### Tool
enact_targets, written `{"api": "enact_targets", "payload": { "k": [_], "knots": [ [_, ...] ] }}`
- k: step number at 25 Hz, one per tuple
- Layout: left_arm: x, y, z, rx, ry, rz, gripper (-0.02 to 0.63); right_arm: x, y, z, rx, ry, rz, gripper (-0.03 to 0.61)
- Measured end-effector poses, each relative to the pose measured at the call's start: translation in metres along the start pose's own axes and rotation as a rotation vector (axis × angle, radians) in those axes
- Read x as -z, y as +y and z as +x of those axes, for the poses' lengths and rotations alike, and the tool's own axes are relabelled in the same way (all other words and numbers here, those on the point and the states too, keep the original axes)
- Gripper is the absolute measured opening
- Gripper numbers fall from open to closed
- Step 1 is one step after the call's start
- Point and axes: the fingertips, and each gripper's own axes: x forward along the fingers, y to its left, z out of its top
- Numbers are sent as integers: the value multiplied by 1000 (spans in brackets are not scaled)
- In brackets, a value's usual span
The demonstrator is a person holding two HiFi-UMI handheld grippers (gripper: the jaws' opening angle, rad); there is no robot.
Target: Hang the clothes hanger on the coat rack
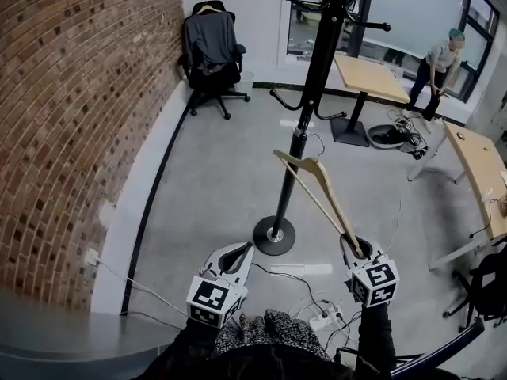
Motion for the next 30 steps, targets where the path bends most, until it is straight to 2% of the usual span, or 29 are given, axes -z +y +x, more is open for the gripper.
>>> {"api": "enact_targets", "payload": {
  "k": [6,12,22,30],
  "knots": [
    [2,10,6,-4,14,-2,8,-5,-23,14,-43,-5,-28,41],
    [1,28,19,-57,32,1,8,-4,-41,40,-111,-15,-23,41],
    [-12,38,56,-107,58,27,8,5,-63,78,-327,-11,45,41],
    [-25,50,80,-167,59,31,8,10,-86,108,-453,-5,38,41]
  ]
}}
